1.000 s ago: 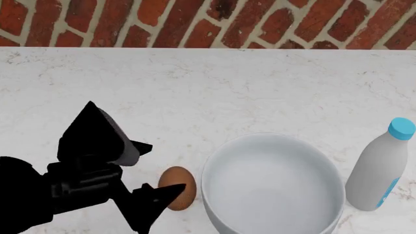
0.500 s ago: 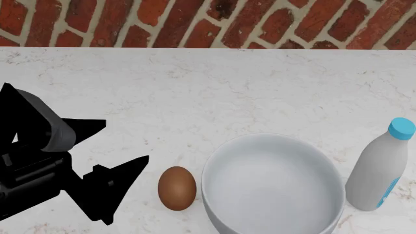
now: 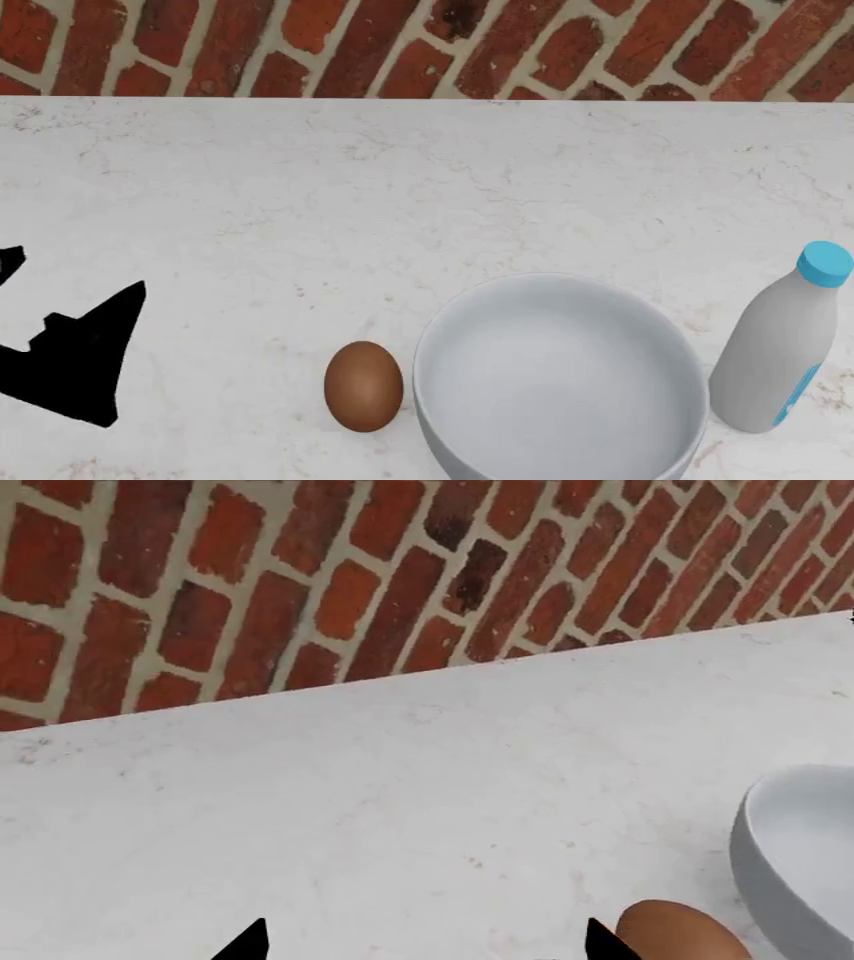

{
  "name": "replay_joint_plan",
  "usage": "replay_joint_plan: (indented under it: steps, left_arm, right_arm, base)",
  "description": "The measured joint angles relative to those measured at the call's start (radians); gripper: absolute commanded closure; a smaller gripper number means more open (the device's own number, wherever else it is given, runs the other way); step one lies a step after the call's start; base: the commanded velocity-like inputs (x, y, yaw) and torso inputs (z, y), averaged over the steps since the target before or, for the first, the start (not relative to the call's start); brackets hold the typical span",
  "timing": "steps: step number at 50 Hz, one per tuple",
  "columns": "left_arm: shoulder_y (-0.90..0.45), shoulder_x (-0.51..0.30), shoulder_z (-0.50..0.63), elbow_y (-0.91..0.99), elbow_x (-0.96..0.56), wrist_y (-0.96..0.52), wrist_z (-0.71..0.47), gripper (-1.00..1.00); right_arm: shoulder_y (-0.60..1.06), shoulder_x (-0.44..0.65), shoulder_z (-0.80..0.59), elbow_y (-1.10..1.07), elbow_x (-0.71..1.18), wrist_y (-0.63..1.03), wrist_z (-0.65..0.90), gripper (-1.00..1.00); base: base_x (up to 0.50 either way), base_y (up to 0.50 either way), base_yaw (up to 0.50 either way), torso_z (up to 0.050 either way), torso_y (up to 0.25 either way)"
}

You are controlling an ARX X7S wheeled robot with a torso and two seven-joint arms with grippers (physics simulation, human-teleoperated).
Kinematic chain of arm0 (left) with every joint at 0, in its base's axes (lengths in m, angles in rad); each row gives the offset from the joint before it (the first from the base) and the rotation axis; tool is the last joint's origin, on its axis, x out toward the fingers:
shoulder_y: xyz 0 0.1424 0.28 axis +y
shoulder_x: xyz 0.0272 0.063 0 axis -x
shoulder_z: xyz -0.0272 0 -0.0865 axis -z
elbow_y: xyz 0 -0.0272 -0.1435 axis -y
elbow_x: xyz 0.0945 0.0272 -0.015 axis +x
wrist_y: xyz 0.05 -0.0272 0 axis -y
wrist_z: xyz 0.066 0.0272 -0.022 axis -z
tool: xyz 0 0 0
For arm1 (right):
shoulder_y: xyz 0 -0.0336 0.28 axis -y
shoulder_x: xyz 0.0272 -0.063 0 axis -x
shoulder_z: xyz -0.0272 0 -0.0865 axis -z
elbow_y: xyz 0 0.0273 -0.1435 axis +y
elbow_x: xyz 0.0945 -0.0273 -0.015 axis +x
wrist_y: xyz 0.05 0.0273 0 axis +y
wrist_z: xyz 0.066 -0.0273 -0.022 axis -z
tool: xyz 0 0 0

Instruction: Place the eggs and milk next to the bowl.

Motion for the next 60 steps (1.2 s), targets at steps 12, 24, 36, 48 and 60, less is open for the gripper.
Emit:
replay_joint_plan:
  steps: [12,24,36,48,60]
  left_arm:
    - [0.110,-0.071,-0.112,0.039,-0.085,0.004,-0.179,-1.00]
    - [0.219,-0.127,-0.210,0.128,-0.162,0.019,-0.330,-1.00]
    - [0.357,-0.169,-0.326,0.211,-0.217,0.043,-0.423,-1.00]
    - [0.515,-0.184,-0.457,0.267,-0.243,0.059,-0.453,-1.00]
    - [0.606,-0.190,-0.549,0.268,-0.234,0.065,-0.446,-1.00]
  right_arm:
    - [0.008,0.007,-0.009,0.001,0.004,-0.004,0.004,-1.00]
    - [0.010,-0.010,-0.026,0.003,-0.024,-0.004,-0.019,-1.00]
    - [0.010,-0.017,-0.033,0.004,-0.036,-0.005,-0.030,-1.00]
    - [0.022,-0.020,-0.059,0.009,-0.052,-0.008,-0.036,-1.00]
    - [0.038,-0.018,-0.090,0.015,-0.066,-0.010,-0.038,-1.00]
  base:
    - [0.00,0.00,0.00,0.000,0.000]
    - [0.00,0.00,0.00,0.000,0.000]
    - [0.00,0.00,0.00,0.000,0.000]
    - [0.00,0.00,0.00,0.000,0.000]
    - [0.00,0.00,0.00,0.000,0.000]
